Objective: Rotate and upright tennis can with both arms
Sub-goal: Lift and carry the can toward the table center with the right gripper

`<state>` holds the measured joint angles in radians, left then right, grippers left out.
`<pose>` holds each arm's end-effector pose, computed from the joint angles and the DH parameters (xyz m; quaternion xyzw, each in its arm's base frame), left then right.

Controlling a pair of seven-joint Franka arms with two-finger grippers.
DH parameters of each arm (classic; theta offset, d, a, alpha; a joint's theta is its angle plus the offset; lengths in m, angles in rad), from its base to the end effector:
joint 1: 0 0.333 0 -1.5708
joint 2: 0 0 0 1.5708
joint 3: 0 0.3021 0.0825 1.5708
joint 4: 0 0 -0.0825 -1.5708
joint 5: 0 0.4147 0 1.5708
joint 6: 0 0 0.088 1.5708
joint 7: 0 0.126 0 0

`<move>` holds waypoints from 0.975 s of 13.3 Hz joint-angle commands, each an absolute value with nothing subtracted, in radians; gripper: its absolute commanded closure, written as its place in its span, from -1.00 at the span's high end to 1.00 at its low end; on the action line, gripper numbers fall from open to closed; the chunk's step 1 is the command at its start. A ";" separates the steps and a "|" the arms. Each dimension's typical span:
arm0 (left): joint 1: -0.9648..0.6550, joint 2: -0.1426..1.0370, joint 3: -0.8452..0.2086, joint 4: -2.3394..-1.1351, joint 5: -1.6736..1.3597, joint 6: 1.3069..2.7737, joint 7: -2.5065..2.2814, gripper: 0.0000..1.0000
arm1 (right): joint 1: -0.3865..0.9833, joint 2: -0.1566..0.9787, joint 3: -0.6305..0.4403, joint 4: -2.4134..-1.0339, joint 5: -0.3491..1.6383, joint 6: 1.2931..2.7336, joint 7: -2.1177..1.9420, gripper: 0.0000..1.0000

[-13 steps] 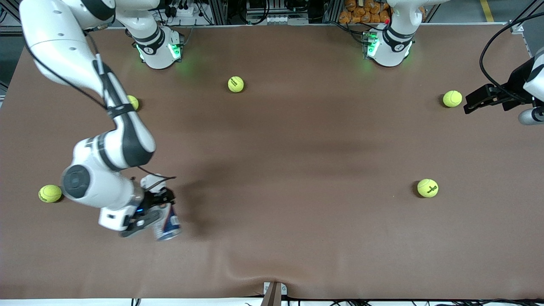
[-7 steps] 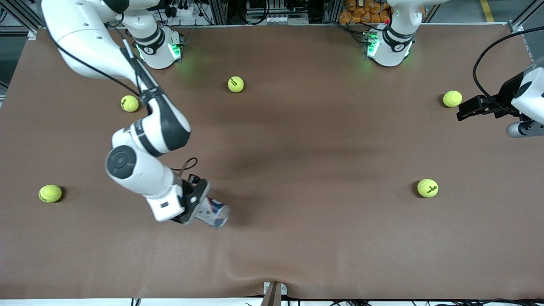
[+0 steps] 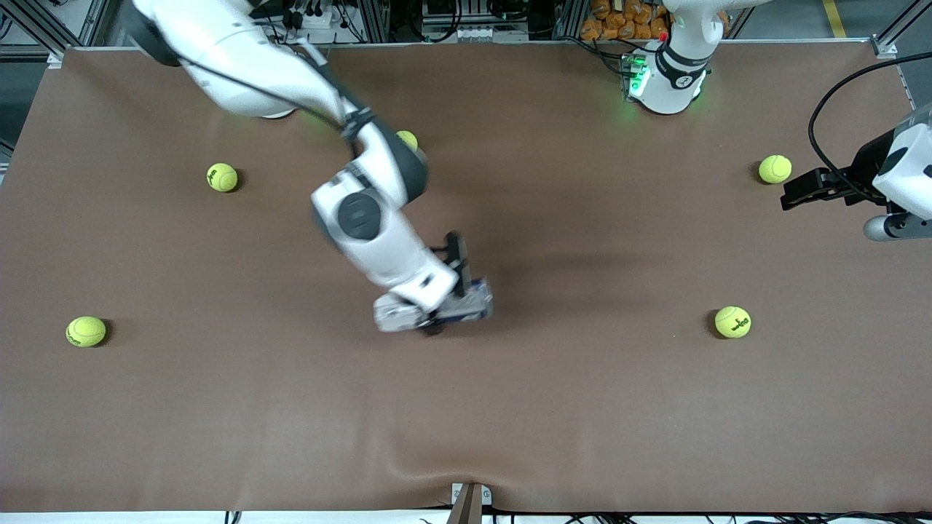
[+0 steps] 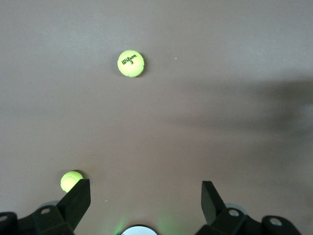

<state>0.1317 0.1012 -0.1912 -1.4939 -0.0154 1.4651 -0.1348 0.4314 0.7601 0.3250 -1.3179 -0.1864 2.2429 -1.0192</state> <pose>0.5988 -0.0328 0.5624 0.9971 0.0371 -0.0654 0.0110 0.6084 0.4884 0.2771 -0.6297 -0.7697 -0.1044 0.0143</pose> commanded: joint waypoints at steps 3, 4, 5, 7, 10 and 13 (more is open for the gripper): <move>0.146 0.149 -0.193 -1.486 -0.077 1.471 -0.114 1.00 | 0.607 0.851 0.198 -1.302 -0.230 2.291 -0.809 0.59; 0.146 0.155 -0.193 -1.486 -0.077 1.473 -0.114 1.00 | 0.603 0.864 0.195 -1.311 -0.227 2.354 -0.804 0.59; 0.144 0.163 -0.193 -1.486 -0.077 1.474 -0.114 1.00 | 0.598 0.862 0.195 -1.343 -0.227 2.384 -0.802 0.59; 0.143 0.179 -0.193 -1.486 -0.077 1.474 -0.114 1.00 | 0.609 0.858 0.183 -1.365 -0.239 2.373 -0.801 0.59; 0.135 0.221 -0.193 -1.486 -0.129 1.474 -0.115 1.00 | 0.621 0.865 0.164 -1.394 -0.255 2.379 -0.726 0.60; 0.135 0.290 -0.193 -1.485 -0.231 1.497 -0.114 1.00 | 0.627 0.868 0.156 -1.393 -0.287 2.385 -0.718 1.00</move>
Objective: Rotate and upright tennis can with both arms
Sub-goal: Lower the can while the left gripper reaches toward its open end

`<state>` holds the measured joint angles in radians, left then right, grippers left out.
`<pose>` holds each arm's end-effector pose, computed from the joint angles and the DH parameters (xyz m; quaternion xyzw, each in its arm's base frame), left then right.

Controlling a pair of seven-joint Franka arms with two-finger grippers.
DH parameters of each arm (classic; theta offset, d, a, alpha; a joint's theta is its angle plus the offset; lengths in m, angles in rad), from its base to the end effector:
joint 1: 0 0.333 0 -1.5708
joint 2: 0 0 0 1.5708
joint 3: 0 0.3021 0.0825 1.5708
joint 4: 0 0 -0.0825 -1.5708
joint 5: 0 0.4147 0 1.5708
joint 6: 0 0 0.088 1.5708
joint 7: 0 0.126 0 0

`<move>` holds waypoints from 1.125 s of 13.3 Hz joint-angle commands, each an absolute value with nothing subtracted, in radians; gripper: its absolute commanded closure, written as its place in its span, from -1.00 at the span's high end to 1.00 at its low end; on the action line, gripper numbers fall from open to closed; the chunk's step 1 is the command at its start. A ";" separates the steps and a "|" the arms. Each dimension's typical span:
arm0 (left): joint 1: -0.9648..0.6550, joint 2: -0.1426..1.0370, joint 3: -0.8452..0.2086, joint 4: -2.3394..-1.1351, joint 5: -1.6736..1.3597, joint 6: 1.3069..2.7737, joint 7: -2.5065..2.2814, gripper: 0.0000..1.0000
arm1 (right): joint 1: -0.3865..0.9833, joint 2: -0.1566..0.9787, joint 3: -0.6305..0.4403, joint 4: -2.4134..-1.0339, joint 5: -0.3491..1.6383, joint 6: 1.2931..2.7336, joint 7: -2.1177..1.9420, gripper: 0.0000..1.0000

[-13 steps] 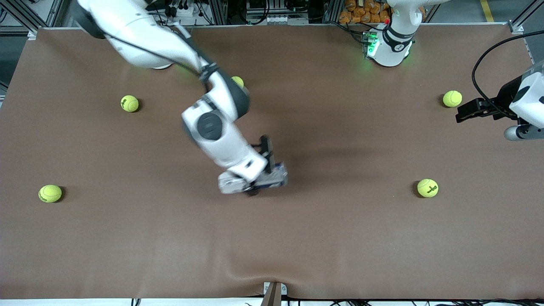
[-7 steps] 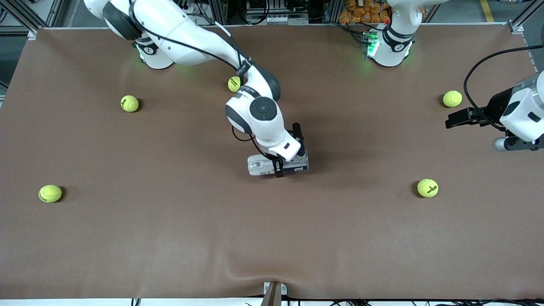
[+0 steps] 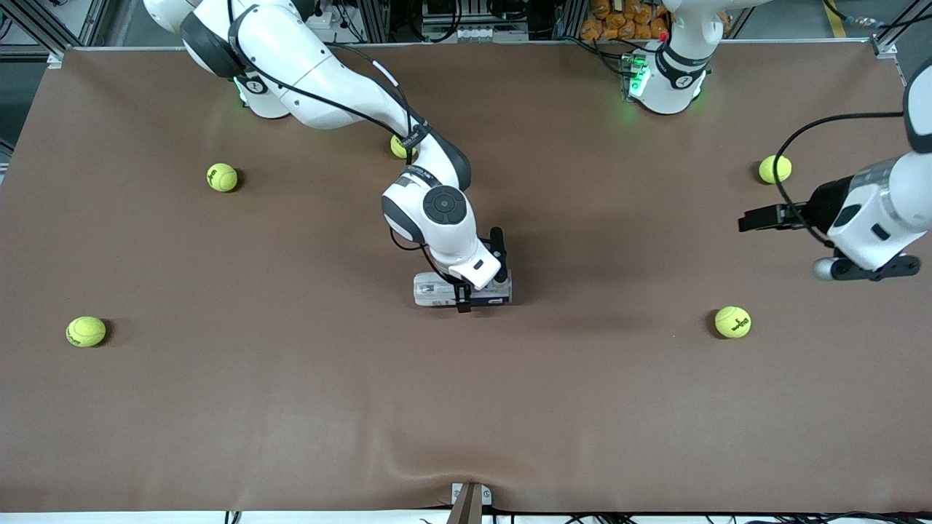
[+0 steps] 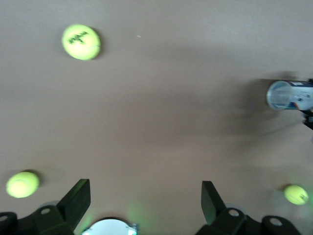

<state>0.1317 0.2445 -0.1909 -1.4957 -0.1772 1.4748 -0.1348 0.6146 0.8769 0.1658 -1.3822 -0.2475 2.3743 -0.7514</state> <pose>0.6256 -0.0506 0.4786 0.9845 0.0400 -0.1396 0.0984 0.5606 0.5154 0.1545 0.6834 0.7266 0.0653 0.0288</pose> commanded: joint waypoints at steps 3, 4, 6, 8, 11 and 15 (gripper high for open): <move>0.127 0.368 -0.195 -1.486 -0.334 1.557 -0.114 1.00 | 0.618 0.853 0.158 -1.387 -0.305 2.375 -0.724 1.00; 0.114 0.395 -0.195 -1.486 -0.377 1.583 -0.114 1.00 | 0.617 0.833 0.163 -1.387 -0.304 2.359 -0.724 1.00; 0.107 0.452 -0.195 -1.486 -0.476 1.620 -0.115 1.00 | 0.615 0.798 0.184 -1.385 -0.295 2.300 -0.718 1.00; 0.103 0.509 -0.195 -1.503 -0.622 1.670 -0.114 1.00 | 0.614 0.747 0.198 -1.385 -0.270 2.235 -0.709 1.00; 0.057 0.564 -0.195 -1.549 -0.793 1.776 -0.114 1.00 | 0.604 0.671 0.184 -1.385 -0.100 2.149 -0.701 1.00; 0.005 0.664 -0.193 -1.565 -1.012 1.821 -0.055 1.00 | 0.494 0.620 0.184 -1.384 -0.072 2.043 -0.455 1.00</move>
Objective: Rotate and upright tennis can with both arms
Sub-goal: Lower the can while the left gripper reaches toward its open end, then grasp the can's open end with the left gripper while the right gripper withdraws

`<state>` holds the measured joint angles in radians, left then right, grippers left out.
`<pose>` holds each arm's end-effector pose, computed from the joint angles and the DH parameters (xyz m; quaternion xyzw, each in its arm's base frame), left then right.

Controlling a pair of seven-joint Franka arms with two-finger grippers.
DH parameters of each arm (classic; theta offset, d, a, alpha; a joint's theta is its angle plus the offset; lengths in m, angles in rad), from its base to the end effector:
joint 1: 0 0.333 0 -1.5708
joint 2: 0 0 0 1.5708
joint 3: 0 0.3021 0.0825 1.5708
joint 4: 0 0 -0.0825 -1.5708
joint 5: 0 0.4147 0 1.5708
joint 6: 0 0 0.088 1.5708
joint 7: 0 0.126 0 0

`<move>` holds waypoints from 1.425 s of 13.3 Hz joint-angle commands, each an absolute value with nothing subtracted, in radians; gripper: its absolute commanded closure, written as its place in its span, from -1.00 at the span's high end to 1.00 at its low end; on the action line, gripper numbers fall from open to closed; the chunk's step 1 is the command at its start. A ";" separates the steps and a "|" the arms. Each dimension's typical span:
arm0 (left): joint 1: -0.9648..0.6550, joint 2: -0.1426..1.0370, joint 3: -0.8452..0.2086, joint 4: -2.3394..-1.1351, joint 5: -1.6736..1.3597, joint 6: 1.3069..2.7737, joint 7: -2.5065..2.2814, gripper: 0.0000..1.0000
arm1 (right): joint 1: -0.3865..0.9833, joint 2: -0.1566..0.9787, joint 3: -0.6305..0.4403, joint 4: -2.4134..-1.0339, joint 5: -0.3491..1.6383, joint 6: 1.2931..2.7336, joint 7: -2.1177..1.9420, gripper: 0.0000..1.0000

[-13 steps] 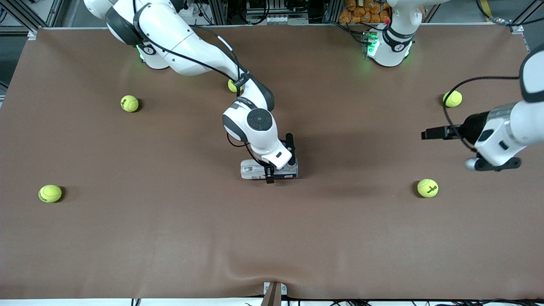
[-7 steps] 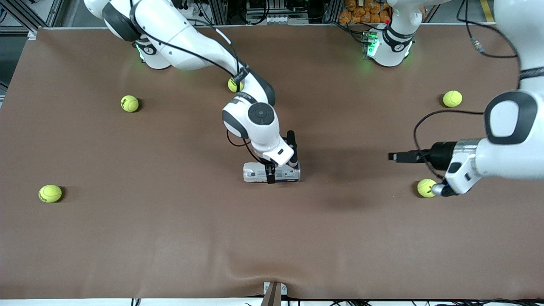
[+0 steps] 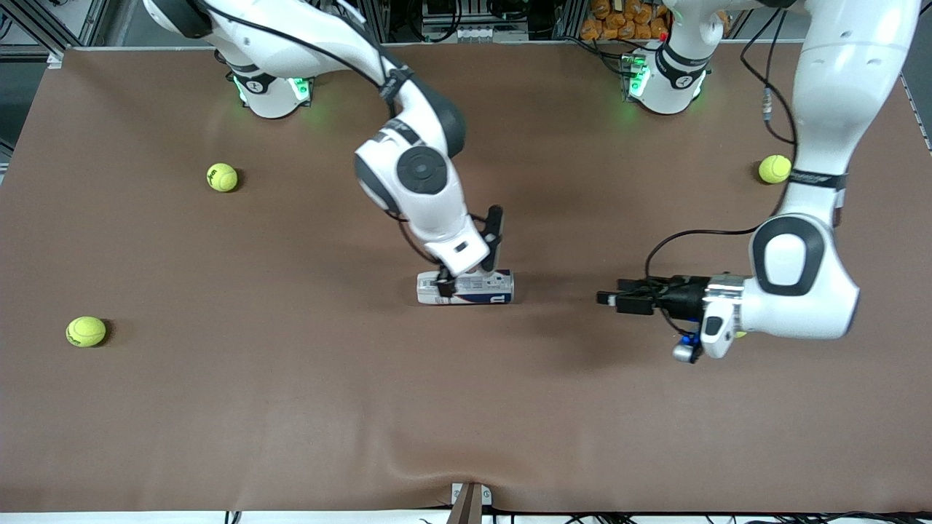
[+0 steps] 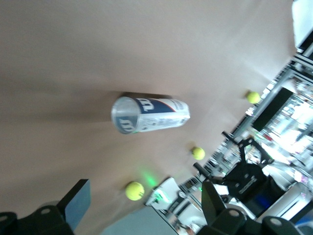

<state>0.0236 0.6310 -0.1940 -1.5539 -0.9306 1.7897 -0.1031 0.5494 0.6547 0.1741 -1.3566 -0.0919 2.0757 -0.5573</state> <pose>0.6704 -0.1836 0.2570 0.8547 0.1565 -0.2346 0.4358 0.5861 0.4775 0.3054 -0.8006 -0.5980 -0.0360 0.0142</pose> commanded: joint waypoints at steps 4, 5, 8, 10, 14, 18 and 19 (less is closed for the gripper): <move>-0.064 0.695 -0.193 -1.666 -1.246 1.931 0.122 1.00 | 0.352 0.577 0.175 -1.384 -0.086 1.948 -0.351 1.00; -0.074 0.712 -0.193 -1.677 -1.303 1.934 0.173 1.00 | 0.318 0.560 0.172 -1.384 -0.087 1.916 -0.327 1.00; -0.084 0.774 -0.193 -1.695 -1.417 1.951 0.305 1.00 | 0.221 0.529 0.172 -1.385 -0.087 1.879 -0.241 1.00; -0.086 0.817 -0.195 -1.695 -1.488 1.951 0.385 1.00 | 0.145 0.497 0.172 -1.387 -0.086 1.836 -0.224 1.00; -0.121 0.871 -0.193 -1.695 -1.607 1.960 0.504 0.95 | 0.058 0.388 0.096 -1.393 -0.083 1.725 -0.224 1.00; -0.129 0.874 -0.193 -1.703 -1.611 1.985 0.509 0.79 | 0.054 0.237 -0.024 -1.394 -0.071 1.590 -0.221 1.00; -0.130 0.874 -0.193 -1.703 -1.611 1.985 0.514 0.70 | 0.026 0.195 -0.025 -1.394 -0.071 1.565 -0.219 1.00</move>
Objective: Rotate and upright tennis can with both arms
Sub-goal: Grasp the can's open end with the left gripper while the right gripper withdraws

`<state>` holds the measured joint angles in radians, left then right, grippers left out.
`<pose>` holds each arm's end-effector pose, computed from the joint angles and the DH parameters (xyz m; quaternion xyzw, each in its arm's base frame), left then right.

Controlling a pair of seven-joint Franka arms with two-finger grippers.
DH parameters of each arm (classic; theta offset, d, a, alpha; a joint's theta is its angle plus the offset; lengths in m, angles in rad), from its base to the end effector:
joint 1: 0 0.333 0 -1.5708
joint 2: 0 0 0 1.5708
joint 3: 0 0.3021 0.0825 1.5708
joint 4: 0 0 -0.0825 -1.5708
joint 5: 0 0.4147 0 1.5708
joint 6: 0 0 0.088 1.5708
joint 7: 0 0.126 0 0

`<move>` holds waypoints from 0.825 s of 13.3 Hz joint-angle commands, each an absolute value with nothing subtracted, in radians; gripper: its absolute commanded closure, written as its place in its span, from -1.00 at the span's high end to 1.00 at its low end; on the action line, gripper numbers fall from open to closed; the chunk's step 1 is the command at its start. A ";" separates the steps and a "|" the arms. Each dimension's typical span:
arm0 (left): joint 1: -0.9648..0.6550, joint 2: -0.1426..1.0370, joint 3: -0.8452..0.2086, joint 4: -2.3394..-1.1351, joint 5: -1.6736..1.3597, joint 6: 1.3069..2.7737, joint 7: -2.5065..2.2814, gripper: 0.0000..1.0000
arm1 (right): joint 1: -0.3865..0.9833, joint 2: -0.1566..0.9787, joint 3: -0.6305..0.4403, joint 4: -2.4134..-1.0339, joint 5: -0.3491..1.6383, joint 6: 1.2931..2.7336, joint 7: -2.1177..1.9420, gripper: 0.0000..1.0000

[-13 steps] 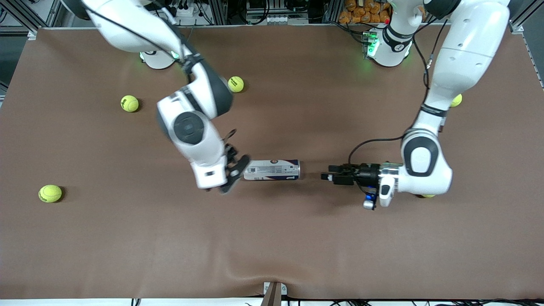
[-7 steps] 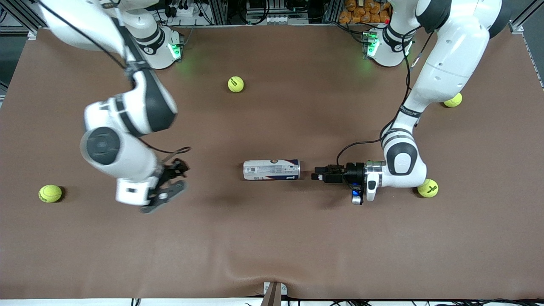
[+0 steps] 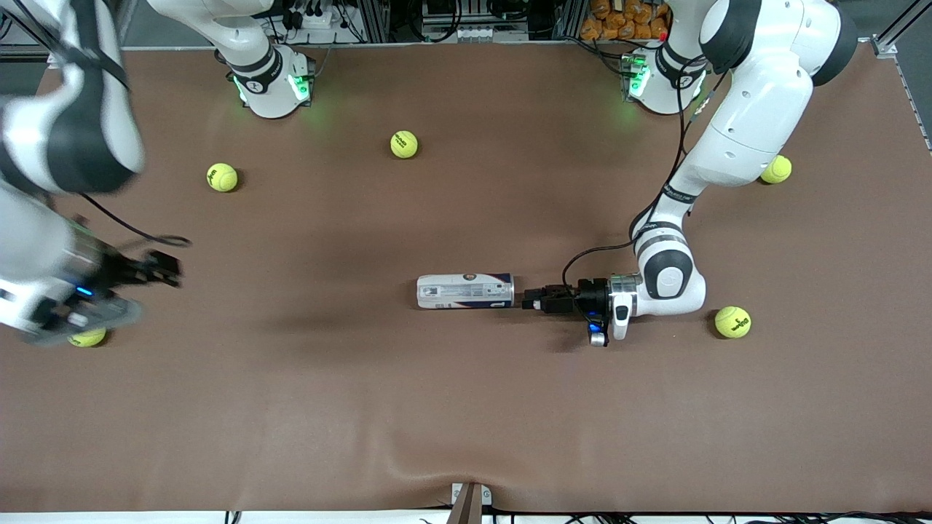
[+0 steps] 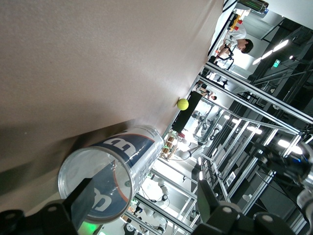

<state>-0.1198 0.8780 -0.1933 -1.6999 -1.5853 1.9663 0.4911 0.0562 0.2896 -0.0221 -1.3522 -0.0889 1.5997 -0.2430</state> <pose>0.6005 -0.2762 0.0682 0.7443 0.1852 -0.1665 0.6197 0.6674 0.0136 0.5228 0.9887 0.1405 -0.0258 0.0451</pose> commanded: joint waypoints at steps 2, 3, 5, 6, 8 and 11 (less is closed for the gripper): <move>-0.130 0.874 -0.193 -1.707 -1.612 1.996 0.529 0.57 | 0.005 0.129 -0.025 -1.399 -0.069 1.511 -0.162 1.00; -0.136 0.873 -0.193 -1.707 -1.614 1.996 0.531 0.57 | 0.002 0.106 -0.025 -1.399 -0.069 1.476 -0.105 1.00; -0.144 0.873 -0.193 -1.707 -1.632 1.999 0.532 0.50 | -0.018 0.063 -0.023 -1.413 -0.043 1.437 -0.055 1.00; -0.158 0.873 -0.193 -1.707 -1.640 2.000 0.537 0.50 | -0.038 0.037 -0.026 -1.440 0.009 1.442 -0.055 1.00; -0.167 0.873 -0.193 -1.706 -1.655 2.026 0.546 0.48 | -0.048 -0.001 -0.035 -1.483 0.031 1.447 -0.054 1.00; -0.186 0.868 -0.193 -1.703 -1.669 2.034 0.546 0.15 | -0.040 -0.008 -0.037 -1.489 0.031 1.445 0.001 1.00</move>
